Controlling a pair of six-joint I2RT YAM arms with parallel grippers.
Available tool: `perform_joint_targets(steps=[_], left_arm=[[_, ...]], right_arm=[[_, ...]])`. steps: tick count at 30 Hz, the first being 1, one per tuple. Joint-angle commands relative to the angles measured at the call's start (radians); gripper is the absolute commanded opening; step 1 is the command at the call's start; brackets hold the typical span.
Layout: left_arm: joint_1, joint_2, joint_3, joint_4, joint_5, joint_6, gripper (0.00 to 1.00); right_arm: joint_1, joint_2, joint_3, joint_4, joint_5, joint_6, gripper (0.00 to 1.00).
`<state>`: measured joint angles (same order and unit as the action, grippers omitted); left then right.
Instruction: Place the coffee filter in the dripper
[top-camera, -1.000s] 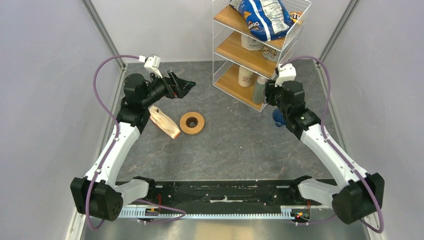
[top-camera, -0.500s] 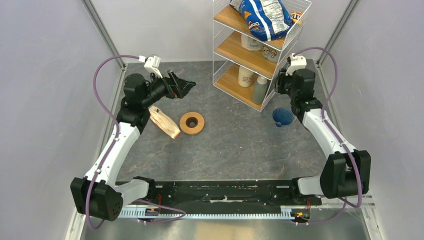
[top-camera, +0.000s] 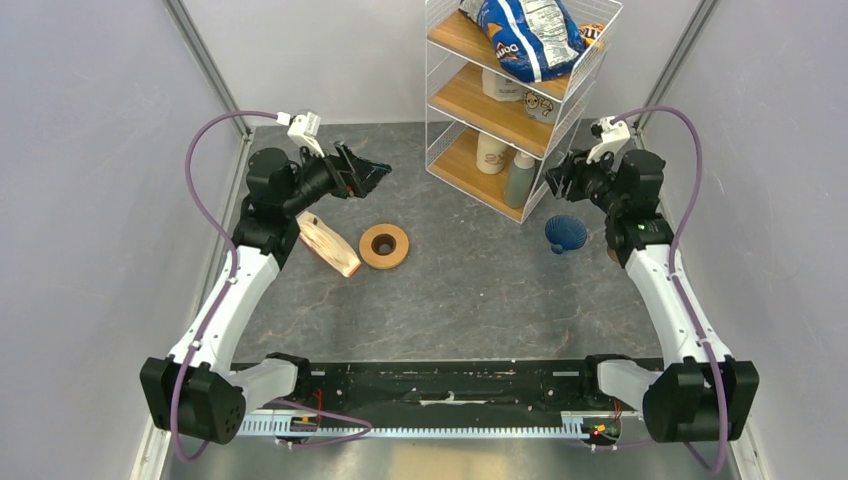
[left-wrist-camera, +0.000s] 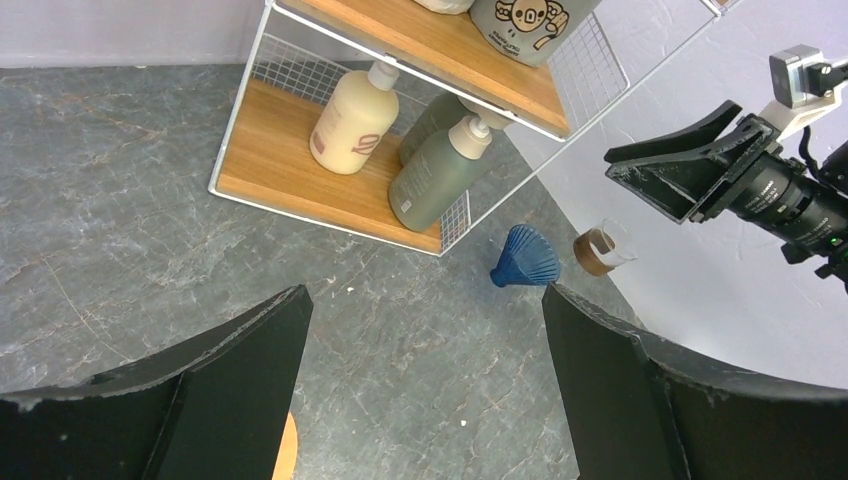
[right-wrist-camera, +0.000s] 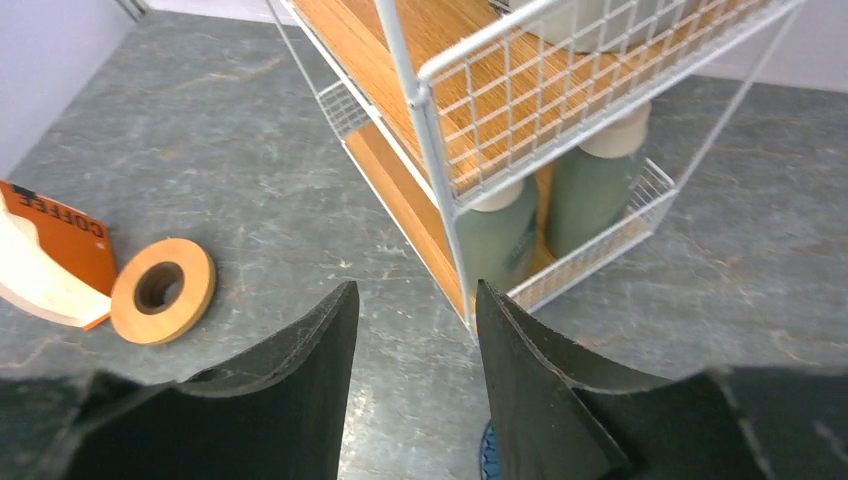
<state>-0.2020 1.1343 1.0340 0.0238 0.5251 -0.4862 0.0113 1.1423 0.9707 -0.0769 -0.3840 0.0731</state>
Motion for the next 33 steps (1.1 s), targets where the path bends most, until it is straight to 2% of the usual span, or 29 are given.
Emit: perform_joint_targets(steps=[1, 14, 27, 30, 33], left_arm=[[0.007, -0.021, 0.0, 0.013, 0.002, -0.007, 0.94], [0.007, -0.016, 0.012, 0.008, -0.009, -0.005, 0.94], [0.007, 0.024, 0.024, 0.015, -0.008, -0.004, 0.93], [0.006, 0.034, 0.024, 0.019, 0.003, 0.0, 0.93], [0.008, 0.039, 0.023, 0.021, 0.016, 0.01, 0.93]], right_arm=[[0.001, 0.089, 0.018, 0.067, -0.082, 0.058, 0.54], [-0.005, 0.33, 0.215, 0.16, -0.026, 0.011, 0.5], [-0.151, 0.595, 0.487, 0.16, -0.086, -0.048, 0.48], [-0.182, 0.614, 0.534, 0.128, -0.135, -0.064, 0.5], [-0.207, 0.57, 0.542, 0.013, -0.217, -0.154, 0.57]])
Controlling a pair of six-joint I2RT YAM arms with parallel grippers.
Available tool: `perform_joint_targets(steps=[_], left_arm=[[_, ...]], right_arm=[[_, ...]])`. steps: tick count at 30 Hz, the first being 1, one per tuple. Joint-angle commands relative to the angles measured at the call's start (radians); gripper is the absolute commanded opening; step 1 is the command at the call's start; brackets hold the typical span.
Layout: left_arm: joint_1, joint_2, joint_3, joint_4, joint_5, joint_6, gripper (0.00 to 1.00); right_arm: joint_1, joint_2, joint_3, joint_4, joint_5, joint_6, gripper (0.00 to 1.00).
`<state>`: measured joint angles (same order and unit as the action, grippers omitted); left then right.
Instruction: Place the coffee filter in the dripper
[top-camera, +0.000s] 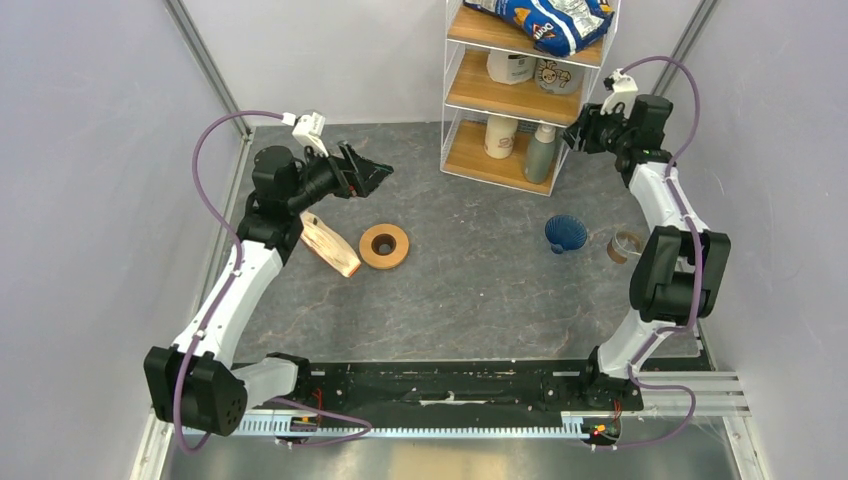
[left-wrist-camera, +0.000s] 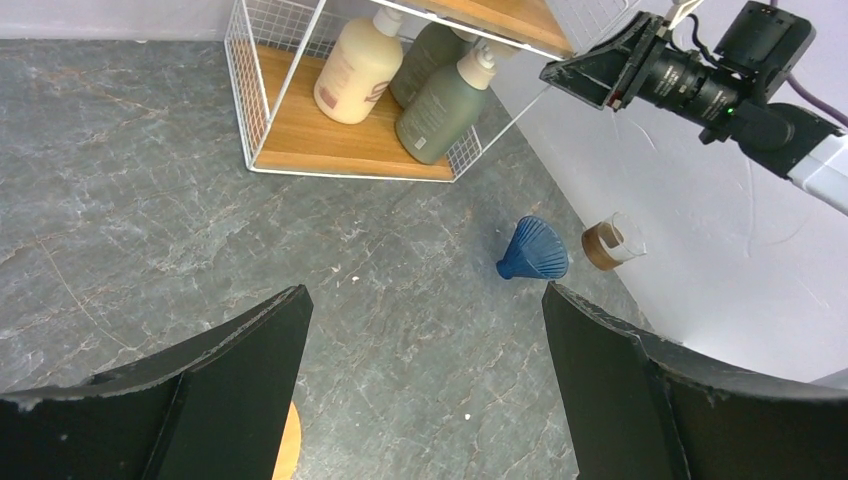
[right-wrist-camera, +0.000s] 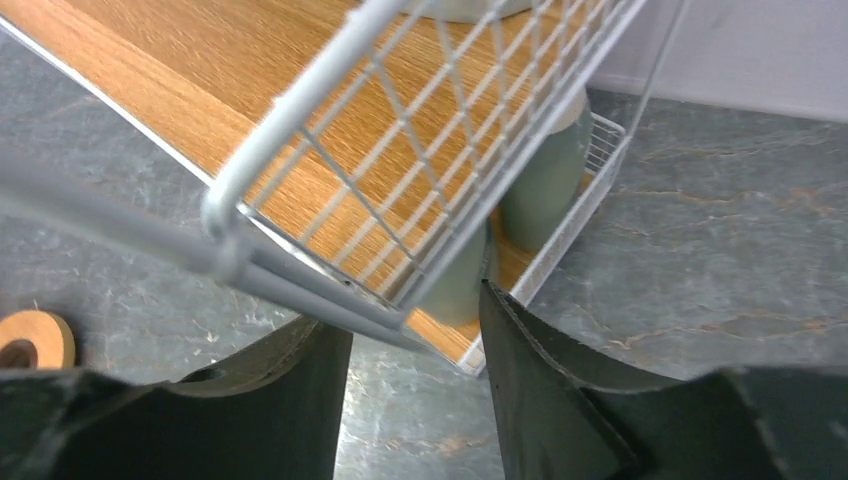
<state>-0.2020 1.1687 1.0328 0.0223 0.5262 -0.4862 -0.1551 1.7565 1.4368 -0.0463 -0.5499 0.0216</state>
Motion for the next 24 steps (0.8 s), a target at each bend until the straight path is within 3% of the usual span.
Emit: perform_joint_targets(steps=[1, 6, 10, 16, 21, 24], left_arm=[[0.007, 0.005, 0.023, 0.022, 0.02, 0.015, 0.93], [0.007, -0.005, -0.003, 0.029, 0.04, 0.024, 0.93], [0.007, -0.013, -0.027, 0.04, 0.066, 0.02, 0.93], [0.007, -0.031, -0.05, 0.05, 0.105, 0.025, 0.93], [0.006, -0.046, -0.066, 0.05, 0.141, 0.026, 0.93], [0.006, -0.05, -0.076, 0.053, 0.154, 0.021, 0.93]], right_arm=[[-0.049, -0.07, 0.075, -0.083, -0.086, -0.14, 0.6], [-0.108, -0.246, 0.016, -0.364, -0.136, -0.267, 0.74], [-0.155, -0.347, 0.027, -0.622, -0.128, -0.35, 0.79], [-0.266, -0.3, 0.237, -1.174, -0.099, -0.658, 0.84], [-0.347, -0.29, 0.263, -1.459, -0.039, -1.042, 0.85], [-0.377, -0.221, 0.33, -1.591, -0.003, -1.144, 0.85]])
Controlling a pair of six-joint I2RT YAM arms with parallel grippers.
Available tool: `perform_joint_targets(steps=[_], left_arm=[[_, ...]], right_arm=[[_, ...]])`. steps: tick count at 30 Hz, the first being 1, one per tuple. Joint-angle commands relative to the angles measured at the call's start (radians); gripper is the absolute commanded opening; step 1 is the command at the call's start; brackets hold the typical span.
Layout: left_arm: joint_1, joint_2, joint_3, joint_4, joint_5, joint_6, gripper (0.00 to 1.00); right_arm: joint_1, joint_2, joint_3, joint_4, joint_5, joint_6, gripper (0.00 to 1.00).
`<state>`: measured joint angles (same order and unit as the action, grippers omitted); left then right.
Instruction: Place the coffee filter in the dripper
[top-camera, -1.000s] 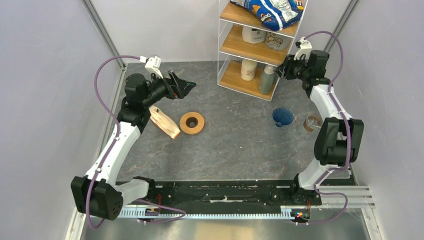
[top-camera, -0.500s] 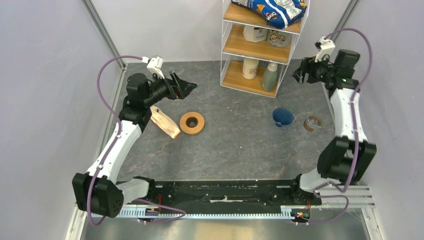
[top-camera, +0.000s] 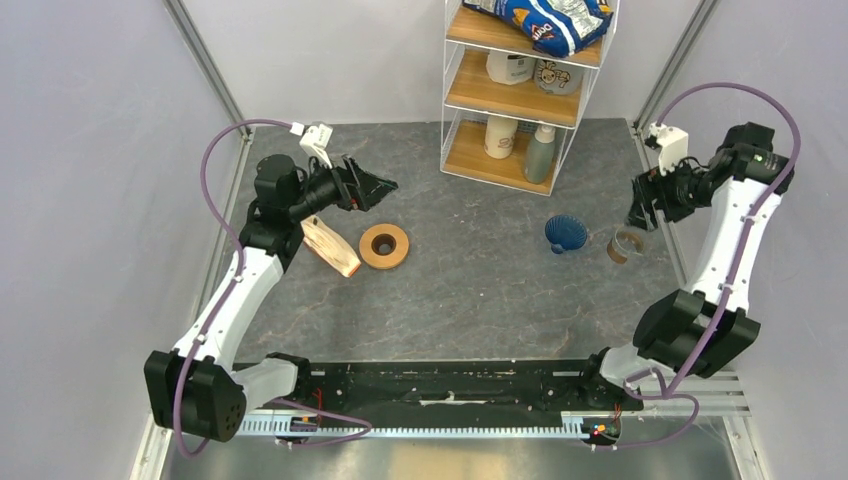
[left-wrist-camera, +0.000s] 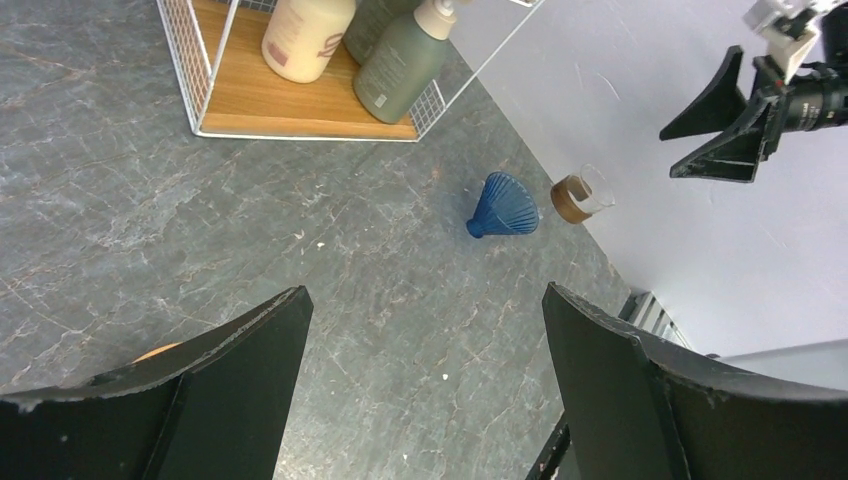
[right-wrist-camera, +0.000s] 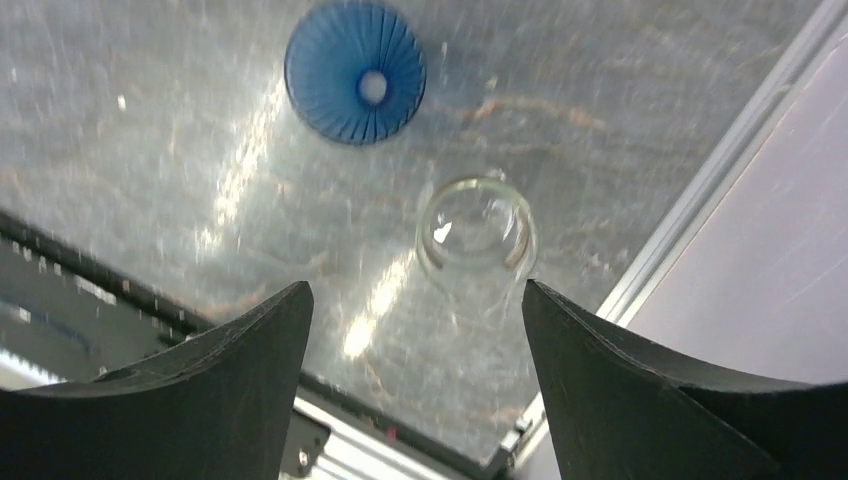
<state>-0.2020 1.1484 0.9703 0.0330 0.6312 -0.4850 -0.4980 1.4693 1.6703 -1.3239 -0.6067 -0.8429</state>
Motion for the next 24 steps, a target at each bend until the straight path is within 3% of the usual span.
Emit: perform_joint_targets(steps=[1, 9, 14, 24], left_arm=[[0.006, -0.032, -0.017, 0.047, 0.053, 0.02, 0.93], [0.007, -0.039, -0.028, 0.057, 0.042, 0.017, 0.93], [0.007, -0.036, -0.03, 0.064, 0.032, 0.01, 0.93], [0.007, -0.022, -0.023, 0.061, 0.022, 0.0, 0.93]], right_arm=[[-0.037, 0.087, 0.116, -0.358, 0.061, -0.301, 0.85], [-0.037, 0.201, 0.113, -0.378, 0.217, -0.371, 0.88], [-0.031, 0.234, 0.048, -0.279, 0.283, -0.336, 0.97], [-0.016, 0.243, -0.123, -0.091, 0.319, -0.324, 0.97]])
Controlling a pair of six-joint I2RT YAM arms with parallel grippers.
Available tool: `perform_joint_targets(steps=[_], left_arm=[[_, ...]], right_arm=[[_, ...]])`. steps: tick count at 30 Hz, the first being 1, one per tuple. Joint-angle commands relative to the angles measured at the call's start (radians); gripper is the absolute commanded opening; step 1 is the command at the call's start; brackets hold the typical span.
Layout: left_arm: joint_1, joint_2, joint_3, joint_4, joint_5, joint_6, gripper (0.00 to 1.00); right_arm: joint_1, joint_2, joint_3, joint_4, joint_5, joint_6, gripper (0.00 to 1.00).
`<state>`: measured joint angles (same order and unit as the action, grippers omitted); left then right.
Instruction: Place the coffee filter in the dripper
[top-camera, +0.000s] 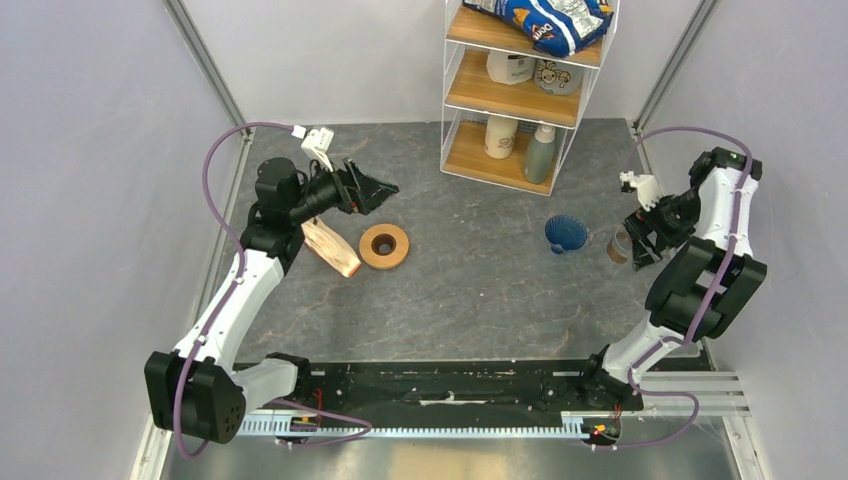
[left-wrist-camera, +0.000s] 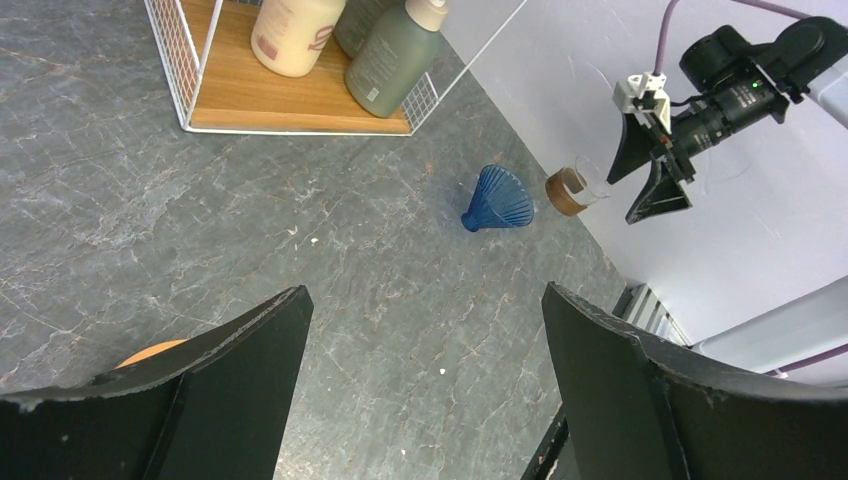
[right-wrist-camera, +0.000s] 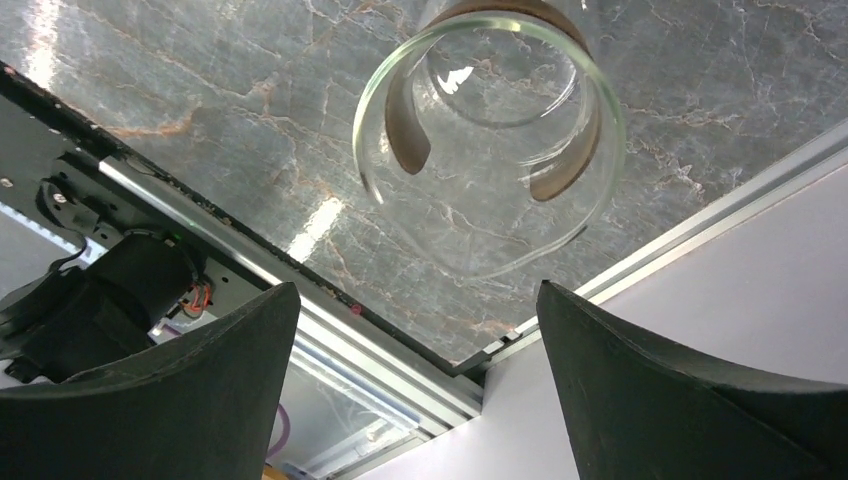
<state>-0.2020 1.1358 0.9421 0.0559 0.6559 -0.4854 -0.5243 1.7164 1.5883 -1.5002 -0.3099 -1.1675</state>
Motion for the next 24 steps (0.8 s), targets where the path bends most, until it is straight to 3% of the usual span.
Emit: perform_joint_targets(steps=[1, 9, 24], left_arm=[[0.007, -0.009, 0.007, 0.035, -0.002, 0.0, 0.93], [0.007, 0.008, 0.033, 0.012, -0.015, 0.006, 0.93], [0.007, 0.039, 0.057, 0.006, -0.016, 0.004, 0.93]], right_arm=[[0.015, 0.0, -0.049, 0.103, 0.025, -0.001, 0.97], [0.026, 0.05, -0.055, 0.186, 0.003, -0.022, 0.97], [0.09, 0.054, -0.073, 0.194, -0.051, -0.067, 0.99]])
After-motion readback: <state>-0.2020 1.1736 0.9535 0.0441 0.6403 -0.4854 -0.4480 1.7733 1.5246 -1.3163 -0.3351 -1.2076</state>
